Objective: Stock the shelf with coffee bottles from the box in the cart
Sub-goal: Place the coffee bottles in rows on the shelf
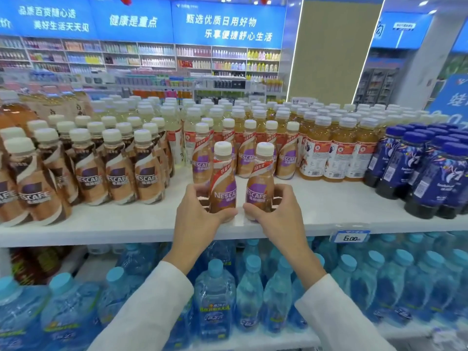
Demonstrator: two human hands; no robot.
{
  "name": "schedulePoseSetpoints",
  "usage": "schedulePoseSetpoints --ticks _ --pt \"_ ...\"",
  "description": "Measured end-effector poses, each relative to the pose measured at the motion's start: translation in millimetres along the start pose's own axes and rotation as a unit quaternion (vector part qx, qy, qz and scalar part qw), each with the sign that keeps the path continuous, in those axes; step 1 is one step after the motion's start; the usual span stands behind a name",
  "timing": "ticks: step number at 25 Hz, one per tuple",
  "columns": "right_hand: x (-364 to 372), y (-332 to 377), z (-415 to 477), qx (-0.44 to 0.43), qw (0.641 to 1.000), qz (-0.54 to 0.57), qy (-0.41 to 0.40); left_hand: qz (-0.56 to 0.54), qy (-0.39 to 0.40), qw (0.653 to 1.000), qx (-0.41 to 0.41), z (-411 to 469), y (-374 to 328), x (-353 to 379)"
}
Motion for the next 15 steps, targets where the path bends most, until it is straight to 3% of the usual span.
schedulePoseSetpoints --ticks 3,5,15 --pt "1 -2 5 0.005 0.997 0.044 0.065 -0.065 0.087 0.994 -0.025 8 4 -1" --pt "-1 -1 5 0.004 0.994 0.06 0.092 -0.062 0.104 0.993 -0.016 6 4 0" --pt "6 -8 -3 -0.008 0.996 0.089 -0.017 0.053 -0.057 0.997 0.02 -3 -14 14"
Point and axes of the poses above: each hand's wrist, its own z-axis towards the middle knuckle, its own x-axis out of the palm, y = z × x, the point moved 4 cm from there along z, towards the middle knuckle, and after that the axes turned 6 degrees about -x, right-handed, at the moved point
